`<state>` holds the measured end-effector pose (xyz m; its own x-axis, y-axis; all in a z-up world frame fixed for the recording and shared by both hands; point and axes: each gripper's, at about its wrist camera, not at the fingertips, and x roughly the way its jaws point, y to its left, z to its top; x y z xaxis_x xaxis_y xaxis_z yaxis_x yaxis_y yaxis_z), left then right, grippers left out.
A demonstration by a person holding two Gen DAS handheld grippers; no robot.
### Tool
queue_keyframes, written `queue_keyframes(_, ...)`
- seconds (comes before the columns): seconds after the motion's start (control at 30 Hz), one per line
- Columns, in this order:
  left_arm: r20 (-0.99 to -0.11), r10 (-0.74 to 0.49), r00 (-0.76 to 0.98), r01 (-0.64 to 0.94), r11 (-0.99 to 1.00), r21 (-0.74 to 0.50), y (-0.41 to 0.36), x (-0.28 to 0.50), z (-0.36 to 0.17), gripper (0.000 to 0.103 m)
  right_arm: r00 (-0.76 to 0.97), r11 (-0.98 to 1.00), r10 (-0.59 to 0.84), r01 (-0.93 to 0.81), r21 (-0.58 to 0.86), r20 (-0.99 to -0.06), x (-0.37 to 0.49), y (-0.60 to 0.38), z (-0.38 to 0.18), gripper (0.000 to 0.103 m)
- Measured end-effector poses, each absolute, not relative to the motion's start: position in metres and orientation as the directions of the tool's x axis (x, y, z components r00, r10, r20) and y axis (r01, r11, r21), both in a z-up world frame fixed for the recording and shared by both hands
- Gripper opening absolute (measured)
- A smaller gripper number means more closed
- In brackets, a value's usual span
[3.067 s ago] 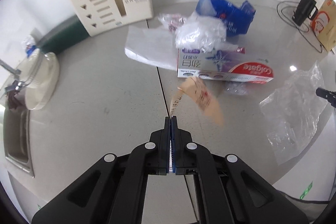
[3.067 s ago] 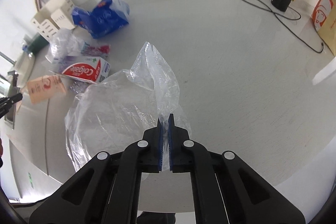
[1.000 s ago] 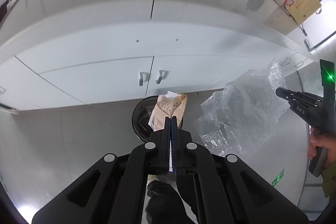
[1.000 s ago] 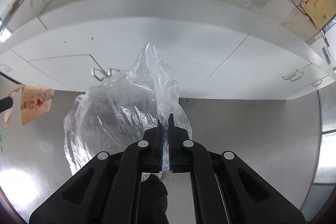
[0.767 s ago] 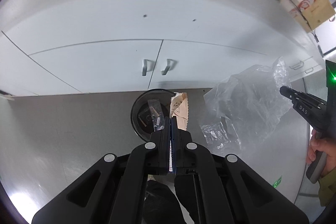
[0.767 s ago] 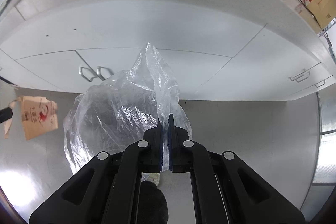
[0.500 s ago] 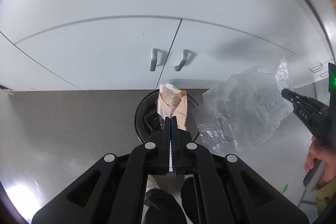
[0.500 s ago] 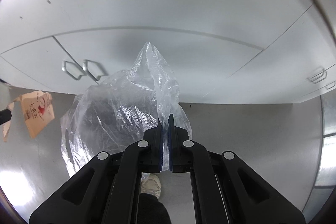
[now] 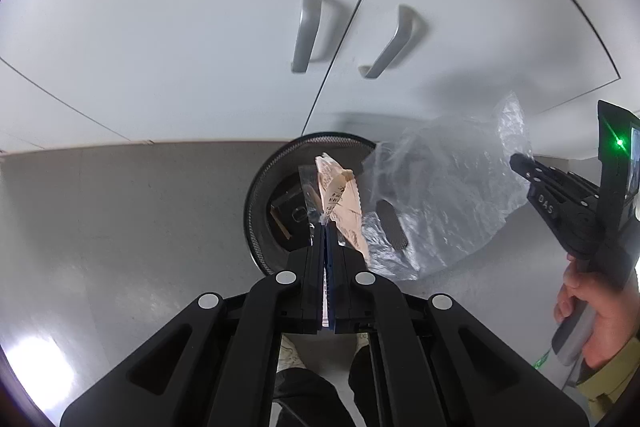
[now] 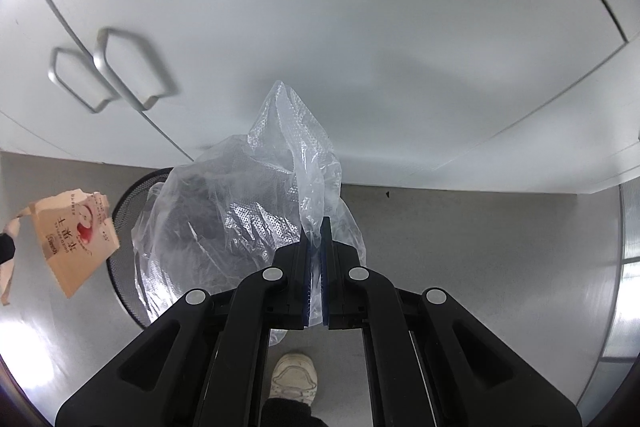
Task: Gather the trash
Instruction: 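Open both grippers to release the wrapper and bag into the bin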
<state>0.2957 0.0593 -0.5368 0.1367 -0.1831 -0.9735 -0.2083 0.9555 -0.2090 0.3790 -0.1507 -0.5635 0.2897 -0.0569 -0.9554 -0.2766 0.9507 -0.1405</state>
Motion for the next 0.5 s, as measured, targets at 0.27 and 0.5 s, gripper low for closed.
queue_keyframes(0.27,-0.973,-0.211,0.096,-0.247,0.942,-0.229,0.07,0.29,-0.578,0.0,0.229,0.949,-0.034,-0.297,-0.103,-0.973,0.366,-0.146,-0.604,0.005)
queue_keyframes(0.5,-0.984,-0.156,0.091,-0.214,0.961,-0.172,0.06,0.29,-0.584,0.018,0.157,0.95,0.005,-0.31,-0.044,-0.988,0.362,-0.149,-0.626,0.026)
